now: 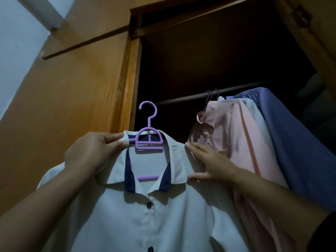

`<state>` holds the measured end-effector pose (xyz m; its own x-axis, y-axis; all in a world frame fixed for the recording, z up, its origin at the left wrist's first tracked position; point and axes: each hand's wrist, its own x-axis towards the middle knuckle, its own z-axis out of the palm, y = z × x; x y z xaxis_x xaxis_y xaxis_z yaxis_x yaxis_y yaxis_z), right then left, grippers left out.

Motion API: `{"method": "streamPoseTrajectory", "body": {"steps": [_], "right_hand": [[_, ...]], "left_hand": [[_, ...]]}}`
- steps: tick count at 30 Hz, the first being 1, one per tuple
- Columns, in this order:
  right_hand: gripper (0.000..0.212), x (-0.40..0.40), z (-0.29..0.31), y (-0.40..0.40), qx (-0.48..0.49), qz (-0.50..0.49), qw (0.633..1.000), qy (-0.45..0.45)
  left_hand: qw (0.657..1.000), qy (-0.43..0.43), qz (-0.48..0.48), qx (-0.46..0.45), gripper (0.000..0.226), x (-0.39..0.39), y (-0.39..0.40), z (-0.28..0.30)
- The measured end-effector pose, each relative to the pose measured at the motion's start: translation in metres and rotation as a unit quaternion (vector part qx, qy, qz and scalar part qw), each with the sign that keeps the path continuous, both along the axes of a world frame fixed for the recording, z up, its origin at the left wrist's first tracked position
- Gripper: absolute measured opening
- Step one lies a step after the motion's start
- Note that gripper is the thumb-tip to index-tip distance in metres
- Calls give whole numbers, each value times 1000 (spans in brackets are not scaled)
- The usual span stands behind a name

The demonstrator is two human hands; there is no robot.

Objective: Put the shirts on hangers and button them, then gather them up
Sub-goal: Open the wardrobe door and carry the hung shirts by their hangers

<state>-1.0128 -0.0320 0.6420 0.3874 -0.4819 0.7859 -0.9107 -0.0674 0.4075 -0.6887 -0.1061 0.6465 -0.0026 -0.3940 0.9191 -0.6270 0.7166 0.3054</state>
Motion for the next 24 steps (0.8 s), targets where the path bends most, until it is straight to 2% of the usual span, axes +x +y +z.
{"method": "streamPoseTrajectory", "body": {"steps": [4,8,14,16,21,24], "right_hand": [[111,0,-2,1,-5,5,1000,-8],[102,1,-2,8,-44,-8,999,16],[97,-16,-2,31,-55,-45,997,-17],[96,-29,0,39,-70,-70,995,-26],[93,-62,4,62,-76,-132,985,-86],[75,-75,7,71,-95,-105,980,-141]], "left_hand": [[999,10,-33,2,42,5,0,-4],[998,3,-55,5,37,5,2,-4],[989,-63,-135,1,57,-1,2,-5],[991,-91,-94,-11,64,-3,2,-4],[983,-134,29,-120,59,-5,-3,-12],[978,-149,85,-119,63,-11,-6,-18]]}}
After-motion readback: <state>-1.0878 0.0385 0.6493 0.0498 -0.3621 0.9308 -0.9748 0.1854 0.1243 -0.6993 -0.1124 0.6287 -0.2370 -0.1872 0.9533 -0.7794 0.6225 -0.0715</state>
